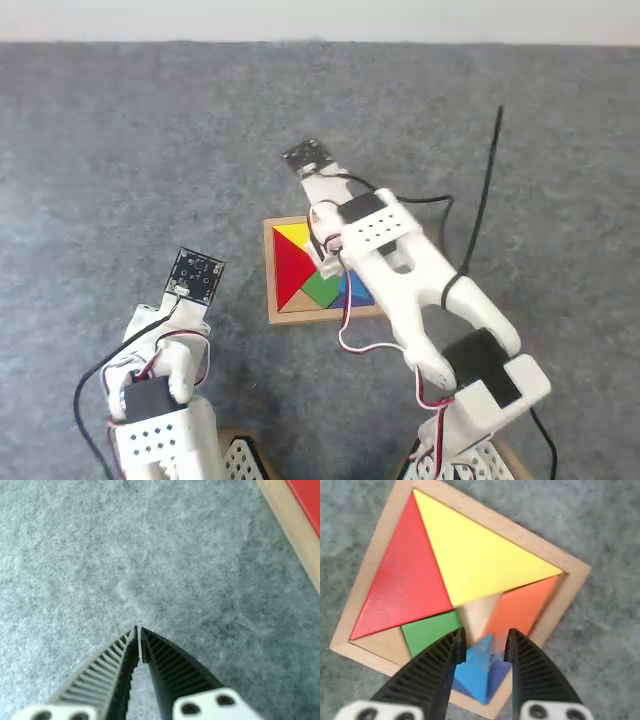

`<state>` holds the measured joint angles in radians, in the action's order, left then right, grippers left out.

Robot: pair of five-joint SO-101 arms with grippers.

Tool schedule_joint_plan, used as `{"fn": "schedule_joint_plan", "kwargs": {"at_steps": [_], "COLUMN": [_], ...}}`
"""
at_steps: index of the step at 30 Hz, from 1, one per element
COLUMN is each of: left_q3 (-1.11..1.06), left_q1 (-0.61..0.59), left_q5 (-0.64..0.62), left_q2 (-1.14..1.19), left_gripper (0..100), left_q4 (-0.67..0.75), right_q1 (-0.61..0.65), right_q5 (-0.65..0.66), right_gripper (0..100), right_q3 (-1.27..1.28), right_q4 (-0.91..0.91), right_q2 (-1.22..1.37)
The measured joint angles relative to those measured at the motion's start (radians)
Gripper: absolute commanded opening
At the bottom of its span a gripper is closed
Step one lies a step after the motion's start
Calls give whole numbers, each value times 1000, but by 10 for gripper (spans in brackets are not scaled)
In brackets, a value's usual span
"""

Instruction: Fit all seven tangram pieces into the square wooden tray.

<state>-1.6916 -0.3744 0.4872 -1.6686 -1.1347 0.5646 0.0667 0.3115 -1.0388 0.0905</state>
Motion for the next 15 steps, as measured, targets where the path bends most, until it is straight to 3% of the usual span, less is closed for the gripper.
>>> {"fn": "schedule_joint_plan", "kwargs": {"at_steps": [3, 7, 12, 15], "left_q3": [0, 0, 0, 0], "left_q1": [0, 0, 0, 0], "left_q5": [0, 0, 0, 0], "left_q2": [0, 0, 0, 0], "left_gripper": [13, 13, 13, 13], "left_q4": [0, 0, 0, 0], "right_q1": [-49, -57, -63, -58], "right_q5": [6, 117, 161, 163], "right_gripper": [136, 133, 0, 34], "right_q3": [0, 60, 256, 295], "right_q4": [-63, -201, -160, -115], "right_q2": [-78, -227, -321, -319]}}
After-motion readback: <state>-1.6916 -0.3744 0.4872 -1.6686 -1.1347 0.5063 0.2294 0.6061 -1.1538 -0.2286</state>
